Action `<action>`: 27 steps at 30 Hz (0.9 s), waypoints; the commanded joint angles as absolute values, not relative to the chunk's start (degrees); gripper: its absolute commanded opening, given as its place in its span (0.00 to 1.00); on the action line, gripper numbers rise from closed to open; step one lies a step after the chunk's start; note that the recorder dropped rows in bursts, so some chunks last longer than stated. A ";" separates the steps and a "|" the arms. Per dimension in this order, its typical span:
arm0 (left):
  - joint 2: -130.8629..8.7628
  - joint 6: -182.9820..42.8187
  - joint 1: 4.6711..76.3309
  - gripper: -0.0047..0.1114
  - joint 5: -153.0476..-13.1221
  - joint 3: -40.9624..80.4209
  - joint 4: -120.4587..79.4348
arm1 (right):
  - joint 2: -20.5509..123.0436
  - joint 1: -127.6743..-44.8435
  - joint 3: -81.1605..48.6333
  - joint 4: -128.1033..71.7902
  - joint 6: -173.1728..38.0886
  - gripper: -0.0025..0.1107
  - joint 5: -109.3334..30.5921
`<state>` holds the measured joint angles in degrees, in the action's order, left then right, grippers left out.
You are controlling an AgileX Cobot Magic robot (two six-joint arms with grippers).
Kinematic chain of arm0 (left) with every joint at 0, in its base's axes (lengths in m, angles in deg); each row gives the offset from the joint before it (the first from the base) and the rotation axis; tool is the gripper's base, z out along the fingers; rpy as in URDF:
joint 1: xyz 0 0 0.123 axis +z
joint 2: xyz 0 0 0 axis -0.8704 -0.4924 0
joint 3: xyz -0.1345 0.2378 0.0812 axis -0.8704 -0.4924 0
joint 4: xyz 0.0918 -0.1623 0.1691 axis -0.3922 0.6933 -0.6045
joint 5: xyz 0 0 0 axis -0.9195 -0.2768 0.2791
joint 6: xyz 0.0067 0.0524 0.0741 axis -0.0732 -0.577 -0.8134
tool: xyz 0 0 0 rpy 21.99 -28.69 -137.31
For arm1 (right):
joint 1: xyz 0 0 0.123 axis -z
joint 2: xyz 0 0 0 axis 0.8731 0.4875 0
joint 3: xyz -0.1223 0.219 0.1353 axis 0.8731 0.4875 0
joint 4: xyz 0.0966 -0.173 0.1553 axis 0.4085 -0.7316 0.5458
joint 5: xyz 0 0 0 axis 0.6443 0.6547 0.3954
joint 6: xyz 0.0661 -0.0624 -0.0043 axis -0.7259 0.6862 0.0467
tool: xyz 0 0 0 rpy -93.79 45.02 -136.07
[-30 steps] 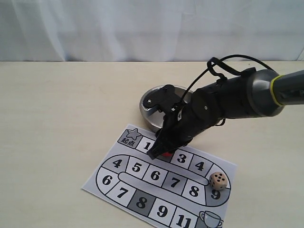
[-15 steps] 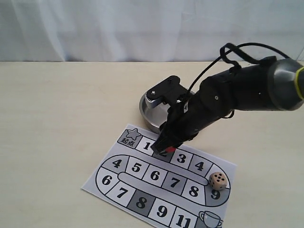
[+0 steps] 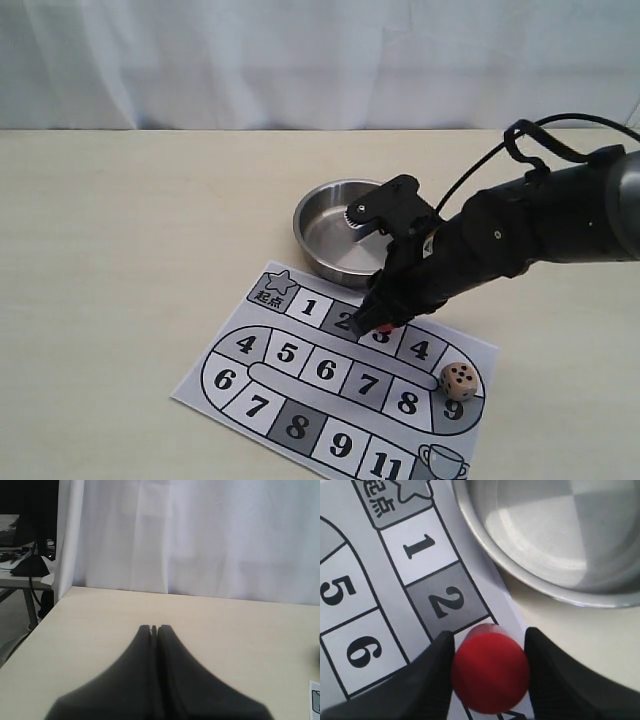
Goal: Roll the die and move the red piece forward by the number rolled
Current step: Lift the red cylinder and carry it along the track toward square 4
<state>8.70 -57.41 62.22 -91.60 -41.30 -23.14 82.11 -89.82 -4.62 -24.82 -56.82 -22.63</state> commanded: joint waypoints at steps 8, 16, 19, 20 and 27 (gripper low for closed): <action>8.76 -57.30 61.86 0.04 -91.24 -40.96 -23.07 | 84.27 -89.64 -3.09 -24.41 -56.29 0.06 -25.89; 8.76 -57.30 61.86 0.04 -91.34 -40.96 -23.07 | 77.21 -89.26 -3.09 -24.41 -56.29 0.06 -21.34; 8.76 -57.30 61.86 0.04 -91.34 -40.96 -23.07 | 76.76 -88.54 -2.97 -24.41 -56.72 0.06 -19.79; 8.76 -57.30 61.86 0.04 -91.34 -40.96 -23.07 | 76.76 -88.24 -2.97 -24.41 -56.72 0.06 -19.57; 8.76 -57.30 61.86 0.04 -91.34 -40.96 -23.07 | 76.76 -85.03 1.51 -24.35 -57.39 0.06 -24.75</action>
